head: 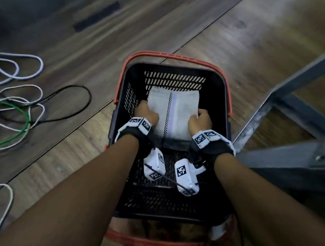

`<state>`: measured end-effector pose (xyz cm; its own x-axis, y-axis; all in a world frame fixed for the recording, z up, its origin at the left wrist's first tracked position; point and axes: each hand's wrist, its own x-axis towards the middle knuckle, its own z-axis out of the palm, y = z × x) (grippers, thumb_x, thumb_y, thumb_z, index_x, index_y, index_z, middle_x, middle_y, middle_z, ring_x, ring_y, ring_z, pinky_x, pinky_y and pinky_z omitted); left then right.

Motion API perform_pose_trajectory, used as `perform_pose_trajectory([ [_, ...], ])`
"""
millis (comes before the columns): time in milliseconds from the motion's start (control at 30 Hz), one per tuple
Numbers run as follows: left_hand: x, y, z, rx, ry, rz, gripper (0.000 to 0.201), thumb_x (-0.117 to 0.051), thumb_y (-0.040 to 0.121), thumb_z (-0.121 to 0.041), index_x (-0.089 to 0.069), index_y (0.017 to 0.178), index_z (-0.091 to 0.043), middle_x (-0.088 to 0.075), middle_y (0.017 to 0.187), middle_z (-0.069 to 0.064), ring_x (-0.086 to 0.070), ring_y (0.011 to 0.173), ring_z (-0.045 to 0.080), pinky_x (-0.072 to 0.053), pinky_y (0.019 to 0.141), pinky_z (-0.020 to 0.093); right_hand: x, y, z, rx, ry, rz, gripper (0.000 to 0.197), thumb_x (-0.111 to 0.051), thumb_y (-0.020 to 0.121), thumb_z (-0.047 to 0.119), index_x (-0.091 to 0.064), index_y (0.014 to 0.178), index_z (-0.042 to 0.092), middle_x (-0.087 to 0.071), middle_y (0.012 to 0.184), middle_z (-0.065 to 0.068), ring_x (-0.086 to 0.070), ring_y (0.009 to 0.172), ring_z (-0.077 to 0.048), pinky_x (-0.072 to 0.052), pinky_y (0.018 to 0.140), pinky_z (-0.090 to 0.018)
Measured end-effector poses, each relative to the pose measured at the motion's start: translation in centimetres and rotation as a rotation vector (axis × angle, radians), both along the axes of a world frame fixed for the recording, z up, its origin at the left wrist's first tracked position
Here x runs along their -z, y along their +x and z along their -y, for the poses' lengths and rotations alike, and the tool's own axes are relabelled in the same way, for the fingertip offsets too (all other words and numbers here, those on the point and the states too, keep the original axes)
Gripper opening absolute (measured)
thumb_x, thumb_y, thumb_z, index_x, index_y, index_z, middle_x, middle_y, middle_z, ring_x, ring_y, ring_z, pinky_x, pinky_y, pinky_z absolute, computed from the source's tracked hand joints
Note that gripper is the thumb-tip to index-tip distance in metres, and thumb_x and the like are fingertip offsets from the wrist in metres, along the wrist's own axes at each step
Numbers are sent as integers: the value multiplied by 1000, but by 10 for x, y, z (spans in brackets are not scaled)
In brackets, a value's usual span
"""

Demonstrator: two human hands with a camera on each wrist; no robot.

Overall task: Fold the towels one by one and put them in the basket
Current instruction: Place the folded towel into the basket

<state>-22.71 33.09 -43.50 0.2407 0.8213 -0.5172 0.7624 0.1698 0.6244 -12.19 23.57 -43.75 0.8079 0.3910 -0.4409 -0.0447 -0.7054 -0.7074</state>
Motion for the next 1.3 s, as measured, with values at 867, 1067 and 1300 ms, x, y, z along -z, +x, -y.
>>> perform_pose_trajectory([
  [867, -1, -7, 14, 680, 215, -427, 54, -29, 99, -27, -13, 145, -6, -9, 157, 12, -22, 139, 35, -32, 104, 48, 7, -20, 9, -598, -330, 323, 59, -42, 93, 22, -20, 147, 13, -1, 160, -5, -10, 144, -34, -22, 114, -42],
  [1067, -144, -55, 51, 917, 224, -467, 36, -35, 98, -38, -56, 93, -8, -58, 110, 17, -54, 91, 24, -41, 77, 30, -164, -41, 61, -982, -414, 211, 33, -54, 89, 18, -62, 112, -6, -62, 121, -22, -58, 111, -35, -48, 91, -36],
  [1300, -375, -65, 136, 900, 606, -187, 32, -46, 92, -21, -62, 90, 7, -61, 96, 28, -58, 88, 35, -35, 67, 29, -369, -51, 201, -959, -270, 483, 33, -58, 89, 26, -59, 119, 11, -60, 122, -11, -55, 114, -27, -42, 92, -30],
])
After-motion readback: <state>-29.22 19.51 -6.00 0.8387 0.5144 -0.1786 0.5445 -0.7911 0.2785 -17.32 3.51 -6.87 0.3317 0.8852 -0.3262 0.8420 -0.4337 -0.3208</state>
